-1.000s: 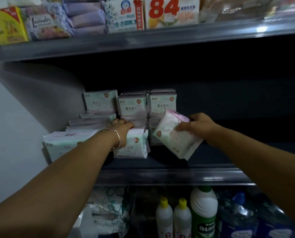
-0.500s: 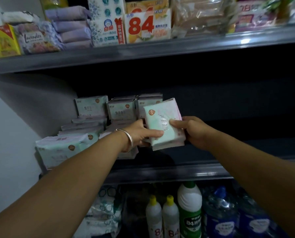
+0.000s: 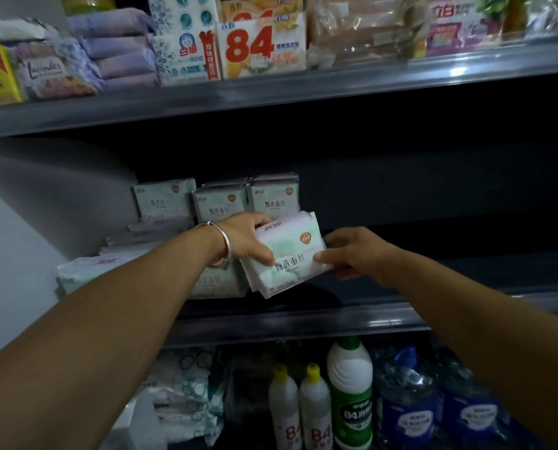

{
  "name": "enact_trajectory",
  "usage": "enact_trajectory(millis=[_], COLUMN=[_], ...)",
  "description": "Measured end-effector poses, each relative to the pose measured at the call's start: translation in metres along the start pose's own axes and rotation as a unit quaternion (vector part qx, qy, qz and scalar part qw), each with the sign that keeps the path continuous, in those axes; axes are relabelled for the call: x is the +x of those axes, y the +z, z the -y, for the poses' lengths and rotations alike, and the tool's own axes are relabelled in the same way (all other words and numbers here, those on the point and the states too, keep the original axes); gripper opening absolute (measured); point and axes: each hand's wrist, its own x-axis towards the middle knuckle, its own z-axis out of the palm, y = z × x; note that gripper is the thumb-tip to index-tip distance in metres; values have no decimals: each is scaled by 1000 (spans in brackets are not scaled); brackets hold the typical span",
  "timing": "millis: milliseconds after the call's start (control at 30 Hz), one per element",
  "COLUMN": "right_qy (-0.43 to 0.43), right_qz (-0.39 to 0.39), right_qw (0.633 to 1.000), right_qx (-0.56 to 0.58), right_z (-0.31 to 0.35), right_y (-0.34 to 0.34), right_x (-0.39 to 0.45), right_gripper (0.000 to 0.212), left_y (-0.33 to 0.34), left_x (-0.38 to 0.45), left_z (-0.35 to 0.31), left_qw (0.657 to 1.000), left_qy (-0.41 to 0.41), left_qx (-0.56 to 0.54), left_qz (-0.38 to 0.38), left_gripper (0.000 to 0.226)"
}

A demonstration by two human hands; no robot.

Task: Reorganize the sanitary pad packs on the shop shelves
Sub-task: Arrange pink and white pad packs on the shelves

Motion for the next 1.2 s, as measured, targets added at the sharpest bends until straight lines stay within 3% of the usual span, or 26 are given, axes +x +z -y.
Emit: enact_trajectory(millis=[100,167,333,667,867,967,1200], right_qy=[9,18,35,-87,-102,-71,22], right_qz=[-3,-19,-40,-100,-76,2,98], right_qw=[999,998,977,968,964,950,902], right_qx=[-41,-61,-206,-214,-235,-304,-421], right_z=[-10,-17,-30,-46,-88,-123,-222], right_y=[3,5,10,-8,-30,-44,-83], right_x=[8,14,21,-12,-82,-120,-188], right_gripper=[10,12,39,19,20,27,38], left_y=[4,9,34,72,133,183,310], left_x=[7,13,34,22,-27,-54,-98], left_z=[1,3,17,13,-18,-32,-46], left_qw=[1000,999,986,962,939,948,971], left_qy=[-3,2,18,6,109,132,113], left_qx=[27,50,166,245,234,214,211], left_qz=[8,14,-4,-122,-226,-196,-7], left_gripper=[66,67,77,87,68,60,58])
